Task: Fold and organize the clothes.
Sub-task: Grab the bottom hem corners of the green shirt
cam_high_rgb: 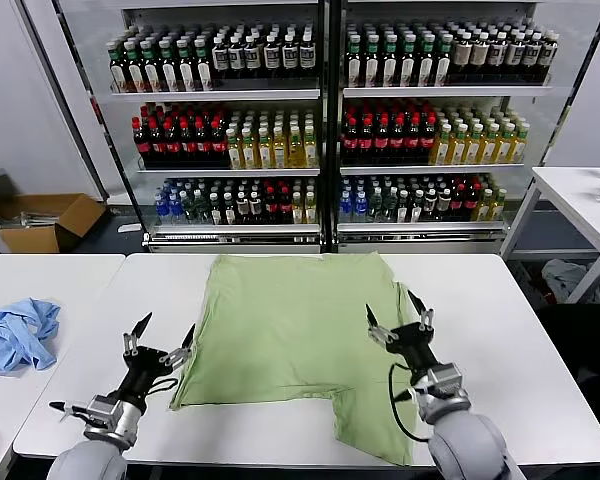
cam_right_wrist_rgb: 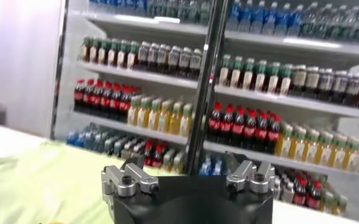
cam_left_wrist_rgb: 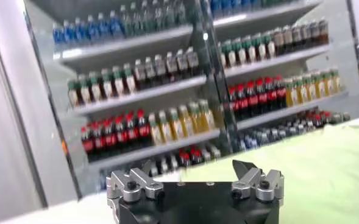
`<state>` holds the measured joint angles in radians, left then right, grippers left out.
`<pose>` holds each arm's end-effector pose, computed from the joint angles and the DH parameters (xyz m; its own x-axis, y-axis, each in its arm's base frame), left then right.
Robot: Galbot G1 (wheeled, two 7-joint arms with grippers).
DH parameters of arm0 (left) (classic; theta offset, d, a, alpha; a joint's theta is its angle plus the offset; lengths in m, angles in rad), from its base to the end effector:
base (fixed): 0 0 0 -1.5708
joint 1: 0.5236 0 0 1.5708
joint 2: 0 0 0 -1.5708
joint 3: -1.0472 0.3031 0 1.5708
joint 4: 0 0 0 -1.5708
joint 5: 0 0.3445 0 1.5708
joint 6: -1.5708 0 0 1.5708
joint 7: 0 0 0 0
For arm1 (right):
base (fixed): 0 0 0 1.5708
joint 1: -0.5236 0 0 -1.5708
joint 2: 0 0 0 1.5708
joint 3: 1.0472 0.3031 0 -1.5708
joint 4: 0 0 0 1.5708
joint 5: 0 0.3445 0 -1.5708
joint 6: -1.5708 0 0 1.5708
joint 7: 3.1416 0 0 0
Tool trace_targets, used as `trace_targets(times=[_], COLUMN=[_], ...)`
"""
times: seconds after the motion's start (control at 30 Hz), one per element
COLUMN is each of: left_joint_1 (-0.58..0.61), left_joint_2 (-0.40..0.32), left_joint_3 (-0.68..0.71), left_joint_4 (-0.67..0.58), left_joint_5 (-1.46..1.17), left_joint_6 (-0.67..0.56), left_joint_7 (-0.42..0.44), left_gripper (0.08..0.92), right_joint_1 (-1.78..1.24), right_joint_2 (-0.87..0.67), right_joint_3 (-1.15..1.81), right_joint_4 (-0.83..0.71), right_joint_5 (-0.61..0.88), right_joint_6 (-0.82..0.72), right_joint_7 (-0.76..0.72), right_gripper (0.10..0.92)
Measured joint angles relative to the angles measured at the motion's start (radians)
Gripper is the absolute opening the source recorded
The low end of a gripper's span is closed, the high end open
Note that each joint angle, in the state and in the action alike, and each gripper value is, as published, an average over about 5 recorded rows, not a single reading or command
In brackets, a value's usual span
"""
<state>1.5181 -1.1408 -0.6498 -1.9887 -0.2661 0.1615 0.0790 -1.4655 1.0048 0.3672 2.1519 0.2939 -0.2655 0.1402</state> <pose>0.2185 0.1041 -0.2593 -0.9710 0.1130 0.2106 0.1477 0.9765 0.1568 0.2111 -0.0233 -0.2254 -0.9496 -0.2288 0.2145 -0.2672 0.9482 -0.1717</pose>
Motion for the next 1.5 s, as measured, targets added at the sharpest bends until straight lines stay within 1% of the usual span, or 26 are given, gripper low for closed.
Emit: trace_targets(times=[0.07,0.23,0.47,0.73,1.17,1.27,1.33,1.4,1.5], left_joint_1=[0.014,0.069,0.102,0.112,0.108,0.11,0.112,0.113,0.114], left_joint_2=[0.005,0.015,0.012,0.003,-0.016,-0.018,-0.019,-0.02,-0.022], left_joint_3=[-0.001,0.0,0.019,0.024,0.027,0.033,0.037,0.041,0.048], left_joint_4=[-0.012,-0.061,-0.09,-0.095,-0.075,-0.074,-0.075,-0.076,-0.078], left_joint_5=[-0.011,-0.054,-0.078,-0.104,-0.112,-0.108,-0.106,-0.103,-0.097], left_joint_6=[0.022,0.125,0.217,0.264,0.294,0.296,0.296,0.297,0.297], left_joint_7=[-0.005,-0.033,-0.068,-0.093,-0.127,-0.128,-0.128,-0.128,-0.127], left_gripper=[0.823,0.823,0.823,0.823,0.823,0.8,0.768,0.714,0.61], right_joint_1=[-0.022,-0.12,-0.214,-0.265,-0.299,-0.297,-0.295,-0.293,-0.288], right_joint_2=[-0.005,-0.022,-0.028,-0.032,-0.031,-0.032,-0.031,-0.029,-0.027], right_joint_3=[0.004,0.016,0.008,-0.009,-0.037,-0.039,-0.041,-0.045,-0.05], right_joint_4=[0.007,0.029,0.042,0.039,0.027,0.019,0.014,0.009,0.001], right_joint_5=[0.004,0.016,0.02,0.043,0.079,0.092,0.1,0.108,0.119], right_joint_6=[-0.001,-0.002,0.006,0.003,-0.001,-0.002,-0.002,-0.001,-0.001], right_joint_7=[0.0,0.0,0.017,0.045,0.091,0.096,0.097,0.096,0.096], right_gripper=[0.823,0.822,0.823,0.823,0.817,0.767,0.706,0.654,0.559])
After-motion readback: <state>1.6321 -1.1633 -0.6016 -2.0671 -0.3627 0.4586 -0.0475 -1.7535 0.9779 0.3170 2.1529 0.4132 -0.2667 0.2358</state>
